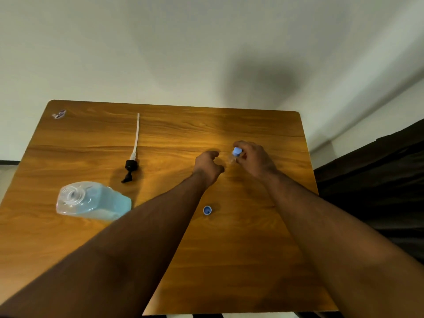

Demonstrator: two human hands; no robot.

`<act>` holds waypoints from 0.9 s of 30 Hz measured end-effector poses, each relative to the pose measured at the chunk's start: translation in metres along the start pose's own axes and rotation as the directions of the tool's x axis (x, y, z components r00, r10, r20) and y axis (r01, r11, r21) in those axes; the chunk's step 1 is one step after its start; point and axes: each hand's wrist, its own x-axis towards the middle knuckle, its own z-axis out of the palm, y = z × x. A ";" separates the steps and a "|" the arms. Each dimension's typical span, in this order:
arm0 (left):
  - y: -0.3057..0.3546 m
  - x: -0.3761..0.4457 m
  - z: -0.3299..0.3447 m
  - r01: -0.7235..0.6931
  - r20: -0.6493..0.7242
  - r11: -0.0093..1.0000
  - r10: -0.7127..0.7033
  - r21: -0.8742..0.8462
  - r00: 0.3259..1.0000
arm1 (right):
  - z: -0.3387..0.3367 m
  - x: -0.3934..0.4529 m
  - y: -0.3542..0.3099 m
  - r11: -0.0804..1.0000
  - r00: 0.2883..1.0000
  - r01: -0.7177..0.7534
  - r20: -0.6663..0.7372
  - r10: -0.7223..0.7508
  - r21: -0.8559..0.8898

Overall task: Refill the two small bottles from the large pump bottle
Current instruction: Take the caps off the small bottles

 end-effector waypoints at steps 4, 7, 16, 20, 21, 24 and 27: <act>0.006 -0.035 -0.009 -0.072 -0.072 0.996 0.068 -0.047 0.995 | -0.012 -0.016 -0.023 0.999 0.999 0.035 -0.028 -0.034 0.019; 0.013 -0.080 -0.030 -0.239 -0.103 0.968 0.231 -0.073 0.967 | -0.026 -0.046 -0.056 0.992 0.994 0.093 -0.067 -0.087 0.083; -0.028 -0.220 -0.093 -0.404 -0.220 0.913 0.382 -0.063 0.898 | -0.047 -0.147 -0.164 0.976 0.965 0.203 0.154 -0.214 0.085; -0.052 -0.244 -0.119 -0.415 -0.156 0.900 0.395 -0.130 0.905 | -0.040 -0.170 -0.199 0.934 0.910 0.357 0.217 -0.354 0.024; -0.055 -0.247 -0.125 -0.433 -0.161 0.890 0.410 -0.144 0.898 | -0.038 -0.171 -0.207 0.916 0.892 0.401 0.230 -0.389 -0.003; -0.064 -0.251 -0.140 -0.477 -0.155 0.865 0.455 -0.156 0.877 | -0.035 -0.172 -0.225 0.864 0.834 0.500 0.298 -0.463 -0.057; -0.079 -0.252 -0.145 -0.453 -0.143 0.880 0.434 -0.144 0.889 | -0.032 -0.175 -0.235 0.821 0.764 0.566 0.420 -0.490 -0.071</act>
